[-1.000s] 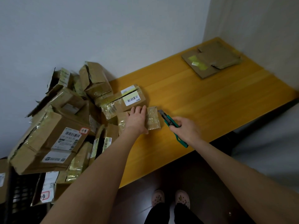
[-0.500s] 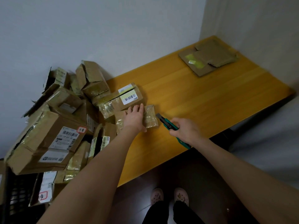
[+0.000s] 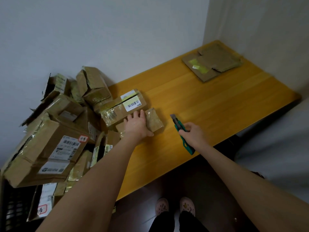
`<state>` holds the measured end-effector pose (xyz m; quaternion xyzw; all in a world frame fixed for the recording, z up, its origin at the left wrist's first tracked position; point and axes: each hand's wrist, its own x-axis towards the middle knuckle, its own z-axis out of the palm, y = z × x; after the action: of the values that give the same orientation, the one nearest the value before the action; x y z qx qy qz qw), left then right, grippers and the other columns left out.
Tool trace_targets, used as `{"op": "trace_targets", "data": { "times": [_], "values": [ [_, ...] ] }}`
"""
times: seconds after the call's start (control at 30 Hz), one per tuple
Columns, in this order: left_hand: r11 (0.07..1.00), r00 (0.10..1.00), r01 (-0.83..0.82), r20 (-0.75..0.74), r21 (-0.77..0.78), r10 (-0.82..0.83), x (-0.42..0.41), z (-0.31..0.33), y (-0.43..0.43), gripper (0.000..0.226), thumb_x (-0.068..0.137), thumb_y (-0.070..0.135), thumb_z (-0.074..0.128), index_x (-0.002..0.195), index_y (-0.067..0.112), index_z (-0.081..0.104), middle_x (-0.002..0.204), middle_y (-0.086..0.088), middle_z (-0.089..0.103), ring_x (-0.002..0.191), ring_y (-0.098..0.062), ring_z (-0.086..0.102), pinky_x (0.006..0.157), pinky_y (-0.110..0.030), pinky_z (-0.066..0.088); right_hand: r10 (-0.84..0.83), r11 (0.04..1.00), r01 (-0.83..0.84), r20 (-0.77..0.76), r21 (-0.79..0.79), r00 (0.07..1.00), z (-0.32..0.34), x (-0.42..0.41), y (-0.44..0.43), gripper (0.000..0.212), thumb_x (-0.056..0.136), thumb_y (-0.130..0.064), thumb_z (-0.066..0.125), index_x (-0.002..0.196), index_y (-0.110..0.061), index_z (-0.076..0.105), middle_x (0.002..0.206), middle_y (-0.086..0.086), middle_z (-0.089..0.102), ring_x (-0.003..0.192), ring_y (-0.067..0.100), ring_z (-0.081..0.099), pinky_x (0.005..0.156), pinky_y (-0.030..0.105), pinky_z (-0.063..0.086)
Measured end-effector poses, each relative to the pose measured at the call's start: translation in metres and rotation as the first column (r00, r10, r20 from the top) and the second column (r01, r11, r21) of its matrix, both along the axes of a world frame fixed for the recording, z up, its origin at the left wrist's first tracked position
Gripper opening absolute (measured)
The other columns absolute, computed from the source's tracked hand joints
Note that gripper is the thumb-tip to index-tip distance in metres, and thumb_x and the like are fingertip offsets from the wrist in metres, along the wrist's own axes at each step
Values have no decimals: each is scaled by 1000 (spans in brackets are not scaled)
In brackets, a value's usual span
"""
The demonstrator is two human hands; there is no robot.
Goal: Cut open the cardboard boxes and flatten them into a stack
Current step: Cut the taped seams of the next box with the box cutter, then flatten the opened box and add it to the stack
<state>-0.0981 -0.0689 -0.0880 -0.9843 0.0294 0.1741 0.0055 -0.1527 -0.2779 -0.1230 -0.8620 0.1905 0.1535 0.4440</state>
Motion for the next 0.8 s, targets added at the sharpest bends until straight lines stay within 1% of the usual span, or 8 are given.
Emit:
{"op": "trace_targets", "data": {
  "times": [0.1, 0.27, 0.37, 0.47, 0.57, 0.67, 0.73, 0.8],
  "values": [
    [992, 993, -122, 0, -44, 122, 4, 6, -6, 116, 67, 71, 68, 152, 17, 11, 144, -15, 30, 132, -36, 32, 99, -47, 42, -155, 980, 156, -20, 126, 988, -6, 18, 19, 35, 93, -34, 59, 124, -17, 52, 91, -6, 52, 67, 3, 49, 52, 21, 40],
    [878, 891, -449, -150, -163, 428, 5, 4, 3, 121, 64, 77, 66, 152, 15, 10, 147, -19, 28, 135, -38, 32, 101, -50, 40, -140, 979, 148, -64, 139, 988, -17, 40, 49, 43, 94, -16, 60, 134, -14, 47, 123, 8, 59, 95, 22, 58, 75, 32, 48],
    [845, 870, -488, -195, -217, 453, 1, -8, 18, 109, 68, 72, 68, 148, 12, 24, 144, -15, 38, 130, -34, 42, 102, -48, 42, -79, 995, 86, -147, 46, 986, -30, 48, 56, 48, 93, -7, 57, 138, -13, 43, 124, 13, 58, 107, 31, 59, 82, 40, 52],
    [835, 885, -459, -234, -303, 402, -1, -20, 31, 76, 75, 64, 68, 129, 15, 49, 128, -6, 58, 116, -26, 56, 92, -38, 48, -28, 991, 2, -199, -130, 980, -42, 54, 57, 52, 94, -6, 55, 143, -14, 39, 124, 15, 59, 105, 33, 61, 77, 40, 53],
    [823, 890, -449, -253, -347, 378, 1, -27, 38, 68, 78, 60, 68, 126, 14, 53, 126, -6, 61, 114, -25, 57, 91, -37, 47, 14, 964, -68, -207, -256, 978, -52, 57, 50, 45, 95, -5, 52, 139, -11, 43, 119, 17, 60, 102, 35, 61, 72, 39, 52],
    [797, 889, -454, -267, -399, 373, 2, -29, 41, 76, 78, 56, 70, 136, 16, 44, 133, -6, 57, 120, -25, 55, 96, -38, 46, 55, 932, -120, -193, -343, 980, -52, 57, 44, 37, 97, -13, 51, 134, -9, 48, 115, 16, 60, 99, 33, 60, 69, 39, 52],
    [795, 899, -435, -250, -424, 359, 0, -27, 36, 94, 78, 55, 71, 150, 18, 22, 140, -7, 51, 124, -28, 52, 99, -42, 45, 111, 922, -128, -66, -365, 992, -43, 57, 46, 41, 98, -29, 49, 136, -14, 49, 118, 13, 61, 103, 31, 59, 74, 37, 51],
    [805, 911, -411, -222, -428, 347, -5, -25, 28, 106, 79, 55, 69, 155, 22, 2, 144, -9, 46, 126, -31, 51, 100, -44, 45, 184, 962, -173, 32, -210, 982, -29, 56, 57, 51, 97, -43, 48, 139, -13, 47, 125, 10, 61, 110, 29, 58, 85, 36, 48]
  ]
}}
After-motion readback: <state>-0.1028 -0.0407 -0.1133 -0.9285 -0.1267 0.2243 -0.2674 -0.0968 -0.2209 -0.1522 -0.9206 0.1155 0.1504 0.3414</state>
